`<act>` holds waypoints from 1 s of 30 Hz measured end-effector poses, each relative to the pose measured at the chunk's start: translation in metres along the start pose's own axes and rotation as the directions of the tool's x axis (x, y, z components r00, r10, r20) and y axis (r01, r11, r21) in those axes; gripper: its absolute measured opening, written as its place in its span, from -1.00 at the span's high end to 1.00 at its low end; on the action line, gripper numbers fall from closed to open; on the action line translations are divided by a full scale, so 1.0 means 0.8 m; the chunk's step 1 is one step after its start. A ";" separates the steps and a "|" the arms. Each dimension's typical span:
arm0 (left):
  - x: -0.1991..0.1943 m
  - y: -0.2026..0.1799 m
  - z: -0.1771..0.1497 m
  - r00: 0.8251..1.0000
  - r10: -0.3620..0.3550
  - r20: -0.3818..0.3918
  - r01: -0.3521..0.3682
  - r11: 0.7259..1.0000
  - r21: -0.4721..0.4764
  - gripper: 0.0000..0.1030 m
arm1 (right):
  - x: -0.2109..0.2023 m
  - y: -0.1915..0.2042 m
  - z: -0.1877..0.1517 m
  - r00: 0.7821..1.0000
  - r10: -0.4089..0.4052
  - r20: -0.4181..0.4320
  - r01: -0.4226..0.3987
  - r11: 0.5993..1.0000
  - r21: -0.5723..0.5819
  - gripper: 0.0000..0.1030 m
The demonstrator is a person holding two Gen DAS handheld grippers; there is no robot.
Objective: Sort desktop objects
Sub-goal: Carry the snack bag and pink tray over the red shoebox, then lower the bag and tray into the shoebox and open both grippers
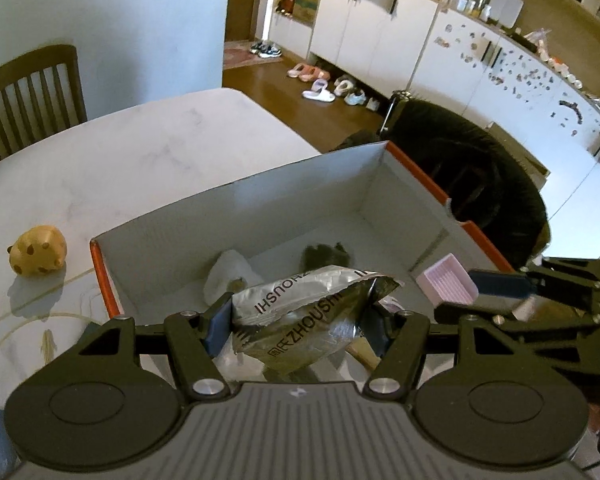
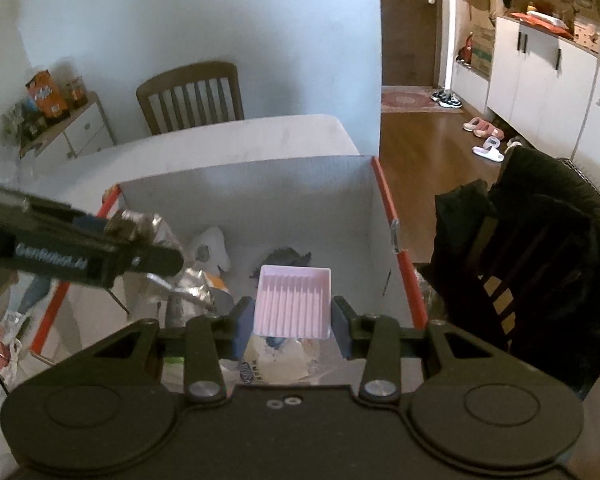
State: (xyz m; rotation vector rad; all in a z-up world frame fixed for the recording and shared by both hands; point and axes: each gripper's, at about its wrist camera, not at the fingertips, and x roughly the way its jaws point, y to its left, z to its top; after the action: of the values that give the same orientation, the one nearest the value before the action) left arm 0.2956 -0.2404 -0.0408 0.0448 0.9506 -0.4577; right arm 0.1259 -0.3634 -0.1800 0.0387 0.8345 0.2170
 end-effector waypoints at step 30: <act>0.084 0.019 0.014 0.989 0.078 -0.128 -0.077 0.997 0.011 -0.28 | 0.097 0.019 0.021 0.990 -0.028 -0.138 0.009 0.990 -0.140 0.20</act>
State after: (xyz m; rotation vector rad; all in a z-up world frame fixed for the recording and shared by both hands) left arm 0.3435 -0.2534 -0.0900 0.1178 1.0700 -0.3893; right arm 0.1859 -0.3315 -0.2236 -0.1166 0.9568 0.2622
